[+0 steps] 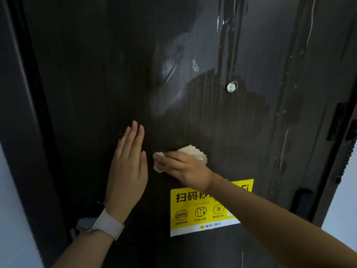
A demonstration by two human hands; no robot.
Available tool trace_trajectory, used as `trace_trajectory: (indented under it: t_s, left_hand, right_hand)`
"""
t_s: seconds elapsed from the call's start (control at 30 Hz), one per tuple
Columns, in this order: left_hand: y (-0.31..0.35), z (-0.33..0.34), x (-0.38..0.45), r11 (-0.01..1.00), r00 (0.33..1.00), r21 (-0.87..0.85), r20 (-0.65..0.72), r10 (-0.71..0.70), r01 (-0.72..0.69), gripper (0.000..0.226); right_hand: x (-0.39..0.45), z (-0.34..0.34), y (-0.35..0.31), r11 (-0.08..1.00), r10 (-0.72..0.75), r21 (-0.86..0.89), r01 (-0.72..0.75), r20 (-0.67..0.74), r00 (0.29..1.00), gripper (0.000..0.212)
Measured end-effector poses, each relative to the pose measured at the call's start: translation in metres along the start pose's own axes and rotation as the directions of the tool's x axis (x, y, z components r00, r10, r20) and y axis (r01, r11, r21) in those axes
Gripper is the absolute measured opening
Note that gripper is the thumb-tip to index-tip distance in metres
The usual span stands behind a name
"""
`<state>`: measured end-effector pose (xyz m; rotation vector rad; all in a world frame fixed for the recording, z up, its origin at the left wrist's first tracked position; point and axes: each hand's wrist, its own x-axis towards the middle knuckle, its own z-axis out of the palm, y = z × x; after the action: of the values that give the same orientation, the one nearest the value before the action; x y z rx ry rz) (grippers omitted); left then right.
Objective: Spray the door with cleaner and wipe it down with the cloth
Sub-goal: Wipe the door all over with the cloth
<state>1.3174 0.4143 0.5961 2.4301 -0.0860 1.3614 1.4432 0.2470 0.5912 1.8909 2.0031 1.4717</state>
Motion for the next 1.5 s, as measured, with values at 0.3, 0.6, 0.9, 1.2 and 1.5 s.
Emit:
trace_trajectory:
  t_s: [0.3,0.6,0.9,1.2,1.5]
  left_hand:
    - [-0.018,-0.017,-0.008,0.983,0.996,0.164,-0.036,-0.076,0.081,0.054]
    - [-0.017,-0.027,-0.008,0.988,0.997,0.140,0.046,-0.069,0.062,0.060]
    - [0.013,-0.056,0.024,0.988,0.997,0.142,-0.034,0.071,-0.066,0.052]
    - [0.090,-0.046,0.164,0.887,0.906,0.317,-0.148,0.396,-0.336,0.054]
    - [0.093,0.006,0.230,0.834,0.893,0.539,-0.310,0.327,-0.118,0.057]
  right_hand:
    - [0.098,-0.082,0.109,0.872,0.429,0.055,-0.486,-0.560,0.708,0.031]
    - [0.001,0.033,-0.041,0.966,0.218,0.156,-0.206,-0.068,0.974,0.034]
    - [0.022,-0.070,0.032,0.872,0.448,-0.028,-0.489,-0.360,0.819,0.011]
    - [0.027,-0.183,0.170,0.765,0.526,0.109,-0.635,-0.675,0.517,0.035]
    - [0.002,-0.131,0.186,0.884,0.411,0.029,-0.467,-0.525,0.745,0.035]
